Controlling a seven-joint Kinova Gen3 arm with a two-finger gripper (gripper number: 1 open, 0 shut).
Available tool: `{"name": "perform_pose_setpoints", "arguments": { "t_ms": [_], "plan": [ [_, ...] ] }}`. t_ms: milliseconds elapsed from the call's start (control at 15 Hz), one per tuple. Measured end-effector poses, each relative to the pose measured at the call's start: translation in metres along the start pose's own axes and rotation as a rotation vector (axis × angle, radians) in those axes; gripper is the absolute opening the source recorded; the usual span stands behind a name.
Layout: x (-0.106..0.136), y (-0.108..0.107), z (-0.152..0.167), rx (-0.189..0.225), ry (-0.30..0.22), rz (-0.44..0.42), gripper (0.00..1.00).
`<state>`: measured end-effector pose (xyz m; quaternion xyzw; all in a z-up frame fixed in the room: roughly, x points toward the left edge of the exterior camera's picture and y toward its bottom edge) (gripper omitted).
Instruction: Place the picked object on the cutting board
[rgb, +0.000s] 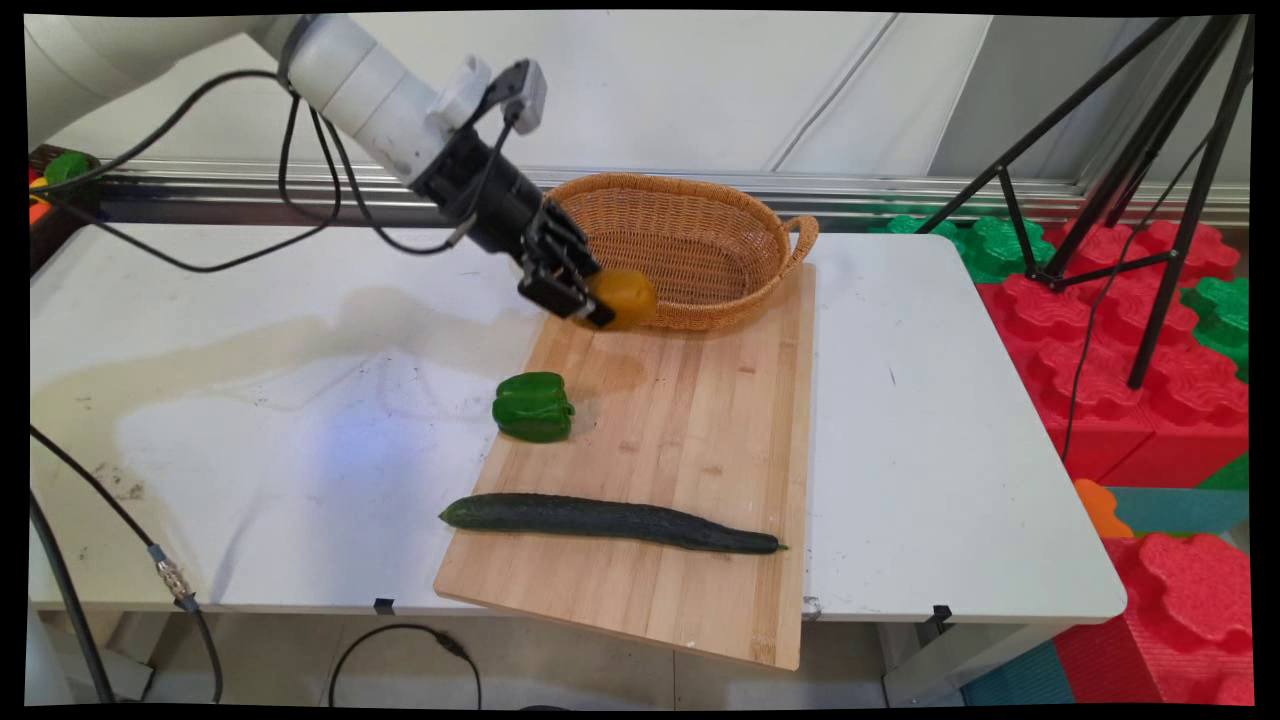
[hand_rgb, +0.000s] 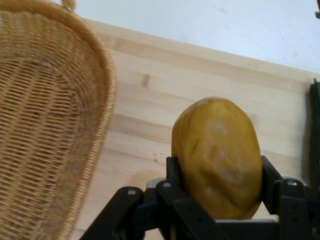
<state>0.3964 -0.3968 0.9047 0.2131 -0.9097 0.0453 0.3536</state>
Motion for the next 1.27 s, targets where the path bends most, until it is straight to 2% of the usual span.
{"name": "perform_pose_setpoints", "arguments": {
  "t_ms": [333, 667, 1000, 1067, 1267],
  "plan": [
    [-0.008, 0.027, 0.037, -0.033, -0.038, 0.012, 0.0],
    [-0.014, 0.043, 0.084, -0.036, -0.089, 0.012, 0.0],
    [-0.014, 0.05, 0.113, -0.03, -0.106, 0.009, 0.0],
    [-0.013, 0.051, 0.117, -0.029, -0.107, 0.009, 1.0],
    [-0.011, 0.051, 0.122, -0.024, -0.105, 0.01, 1.0]
  ]
}}
